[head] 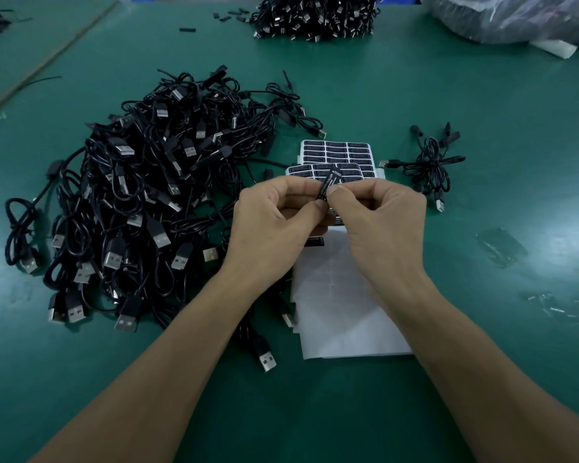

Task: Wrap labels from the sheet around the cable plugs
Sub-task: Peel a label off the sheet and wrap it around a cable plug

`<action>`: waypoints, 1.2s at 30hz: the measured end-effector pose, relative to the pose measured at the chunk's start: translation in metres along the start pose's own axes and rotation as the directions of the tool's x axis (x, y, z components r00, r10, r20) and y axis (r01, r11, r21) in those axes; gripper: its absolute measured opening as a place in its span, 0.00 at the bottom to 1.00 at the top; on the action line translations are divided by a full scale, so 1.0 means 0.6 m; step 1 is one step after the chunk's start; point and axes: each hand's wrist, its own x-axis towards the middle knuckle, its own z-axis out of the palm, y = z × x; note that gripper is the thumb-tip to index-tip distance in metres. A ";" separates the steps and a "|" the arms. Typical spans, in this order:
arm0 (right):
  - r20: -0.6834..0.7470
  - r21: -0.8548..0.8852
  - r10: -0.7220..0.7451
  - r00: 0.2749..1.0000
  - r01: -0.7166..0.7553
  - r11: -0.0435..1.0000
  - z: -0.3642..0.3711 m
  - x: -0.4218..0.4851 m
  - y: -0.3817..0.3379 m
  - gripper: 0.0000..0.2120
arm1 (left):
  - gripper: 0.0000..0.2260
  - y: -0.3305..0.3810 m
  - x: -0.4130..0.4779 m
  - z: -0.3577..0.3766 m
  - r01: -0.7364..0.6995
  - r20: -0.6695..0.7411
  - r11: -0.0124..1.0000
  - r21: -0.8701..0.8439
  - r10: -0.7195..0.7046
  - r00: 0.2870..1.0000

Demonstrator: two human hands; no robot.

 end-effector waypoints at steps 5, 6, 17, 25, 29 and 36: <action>0.005 0.002 -0.005 1.000 0.005 1.000 0.000 -0.002 -0.002 0.03 | 0.12 -0.001 0.001 0.001 0.002 0.003 1.000 -0.007 -0.002 1.000; 0.007 0.002 -0.008 1.000 0.008 1.000 -0.001 -0.002 -0.003 0.03 | 0.12 -0.001 0.001 0.001 -0.001 0.003 1.000 -0.005 0.001 1.000; 0.013 -0.003 -0.036 0.999 0.036 0.999 -0.003 -0.006 -0.009 0.03 | 0.12 -0.001 0.001 0.003 0.001 -0.002 1.000 0.003 -0.001 1.000; 0.003 -0.061 -0.054 0.999 0.054 0.997 -0.009 -0.006 -0.007 0.06 | 0.11 -0.003 0.000 0.004 -0.004 -0.010 1.000 0.002 0.004 1.000; -0.035 -0.085 -0.061 0.998 0.058 0.995 -0.012 -0.001 -0.001 0.10 | 0.10 -0.003 0.000 0.003 -0.002 -0.013 1.000 -0.005 0.002 1.000; -0.020 -0.086 -0.096 0.995 0.094 0.992 -0.017 0.007 0.008 0.13 | 0.09 -0.003 0.001 0.002 0.011 -0.021 1.000 -0.011 -0.011 1.000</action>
